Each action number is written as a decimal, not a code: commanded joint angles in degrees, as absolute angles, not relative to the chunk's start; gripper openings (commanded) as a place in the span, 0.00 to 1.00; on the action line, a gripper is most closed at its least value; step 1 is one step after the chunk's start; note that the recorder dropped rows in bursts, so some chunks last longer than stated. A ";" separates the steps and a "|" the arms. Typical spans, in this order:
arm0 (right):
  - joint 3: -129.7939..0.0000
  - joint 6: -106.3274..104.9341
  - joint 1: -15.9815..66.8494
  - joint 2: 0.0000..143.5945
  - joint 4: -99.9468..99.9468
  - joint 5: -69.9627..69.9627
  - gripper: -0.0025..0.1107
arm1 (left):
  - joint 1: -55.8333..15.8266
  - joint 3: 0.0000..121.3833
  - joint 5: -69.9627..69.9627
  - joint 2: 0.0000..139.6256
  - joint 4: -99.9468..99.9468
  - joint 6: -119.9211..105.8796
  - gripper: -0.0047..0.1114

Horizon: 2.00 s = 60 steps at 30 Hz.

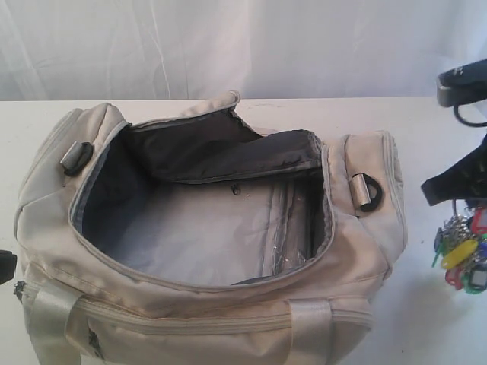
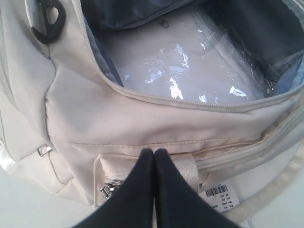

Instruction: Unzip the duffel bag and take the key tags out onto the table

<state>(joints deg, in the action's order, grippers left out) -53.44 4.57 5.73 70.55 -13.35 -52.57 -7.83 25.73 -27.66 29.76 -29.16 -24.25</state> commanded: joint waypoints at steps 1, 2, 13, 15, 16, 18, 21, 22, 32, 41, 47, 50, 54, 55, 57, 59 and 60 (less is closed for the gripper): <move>-52.76 -1.70 4.02 76.57 -4.79 -47.25 0.02 | -8.15 25.39 -28.17 29.32 -30.37 -24.11 0.04; -52.76 -3.61 4.02 78.05 -2.63 -46.07 0.02 | -8.15 25.39 -28.17 29.32 -30.37 -24.11 0.04; -52.76 -8.98 4.02 88.04 12.73 -39.08 0.02 | -8.15 25.39 -28.17 29.32 -30.37 -24.11 0.04; -52.76 -8.76 4.02 89.24 13.17 -39.40 0.02 | -8.15 25.39 -28.17 29.32 -30.37 -24.11 0.04; -52.76 -8.79 4.02 89.61 13.17 -39.86 0.02 | -8.15 25.39 -28.17 29.32 -30.37 -24.11 0.04; -52.76 -8.79 4.02 90.10 13.17 -40.70 0.02 | -8.15 25.39 -28.17 29.32 -30.37 -24.11 0.04; -52.76 -8.79 4.02 89.83 13.28 -41.10 0.09 | -8.15 25.39 -28.05 29.32 -30.37 -24.11 0.04; -52.76 -8.79 4.02 89.55 13.65 -41.10 0.15 | -8.15 25.39 -28.05 29.32 -30.37 -24.11 0.04; -54.70 -8.79 4.02 79.97 13.66 -48.69 0.60 | -8.15 25.39 -28.05 29.32 -30.37 -24.11 0.04; -54.00 -9.22 4.02 55.16 12.18 -55.13 0.02 | -8.15 25.39 -27.83 29.32 -30.37 -24.35 0.04; -46.77 -9.22 4.02 39.24 11.84 -43.31 0.02 | -8.15 25.39 -26.52 29.32 -27.79 -24.35 0.04; -45.85 -8.85 4.02 37.48 11.95 -43.80 0.02 | -8.15 25.39 -26.52 29.32 -27.79 -24.35 0.04; -45.85 -8.74 4.02 36.55 12.16 -43.63 0.02 | -8.15 25.39 -26.43 29.32 -27.79 -24.35 0.04; -45.85 -8.74 4.02 36.55 12.14 -43.61 0.02 | -8.15 25.39 -26.43 29.32 -27.79 -24.35 0.04; -45.85 -8.74 4.02 36.55 12.14 -43.61 0.02 | -8.15 25.39 -26.43 29.32 -27.79 -24.35 0.04; -45.85 -8.74 4.02 36.55 12.14 -43.61 0.02 | -8.15 25.39 -26.43 29.32 -27.79 -24.35 0.04; -45.85 -8.74 4.02 36.55 12.14 -43.61 0.02 | -8.15 25.39 -26.43 29.32 -27.79 -24.35 0.04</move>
